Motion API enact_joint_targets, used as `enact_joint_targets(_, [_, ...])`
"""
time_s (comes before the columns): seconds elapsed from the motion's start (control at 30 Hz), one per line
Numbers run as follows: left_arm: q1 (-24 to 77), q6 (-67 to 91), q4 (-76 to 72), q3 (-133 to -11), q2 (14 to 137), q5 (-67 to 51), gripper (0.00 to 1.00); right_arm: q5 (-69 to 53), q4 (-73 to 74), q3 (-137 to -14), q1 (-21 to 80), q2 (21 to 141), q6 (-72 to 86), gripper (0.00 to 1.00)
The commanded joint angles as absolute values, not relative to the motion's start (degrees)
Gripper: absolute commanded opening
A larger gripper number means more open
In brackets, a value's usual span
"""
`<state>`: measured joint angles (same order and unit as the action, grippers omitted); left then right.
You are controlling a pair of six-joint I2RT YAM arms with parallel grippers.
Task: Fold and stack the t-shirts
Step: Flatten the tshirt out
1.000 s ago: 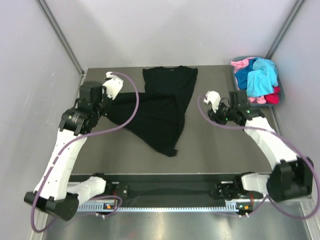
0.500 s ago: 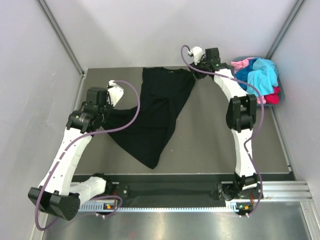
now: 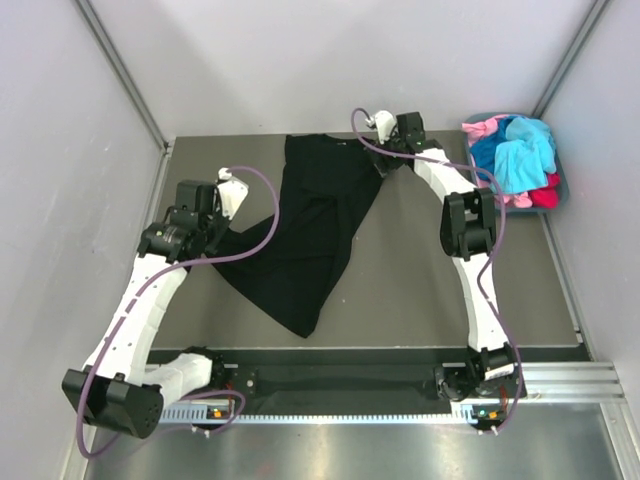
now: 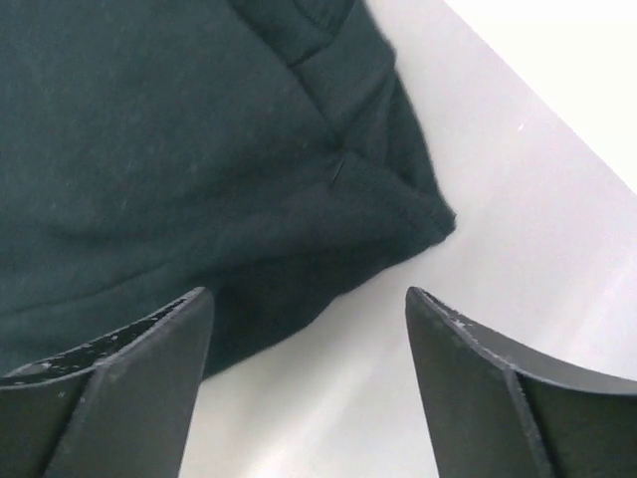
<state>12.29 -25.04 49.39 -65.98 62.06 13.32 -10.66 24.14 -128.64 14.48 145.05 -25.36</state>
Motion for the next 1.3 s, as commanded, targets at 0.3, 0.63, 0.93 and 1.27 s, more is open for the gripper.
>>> enact_joint_targets(0.3, [10.8,-22.7,46.9,-65.0,62.8,9.3,0.0,-11.3,18.5,-136.0,16.6,149.5,-26.5,0.96])
enact_joint_targets(0.63, [9.5,-21.8,47.0,-64.3,62.2,7.2,0.0,-15.1,25.7,-138.4,21.0,151.3,-38.6,0.72])
enact_joint_targets(0.93, [8.9,-21.6,47.0,-63.7,61.1,6.3,0.0,-11.3,30.7,-138.5,22.0,152.4,-43.5,0.51])
enact_joint_targets(1.27, [8.8,-21.3,46.6,-63.5,60.6,4.8,0.0,-13.6,38.3,-128.8,19.8,145.7,-41.6,0.0])
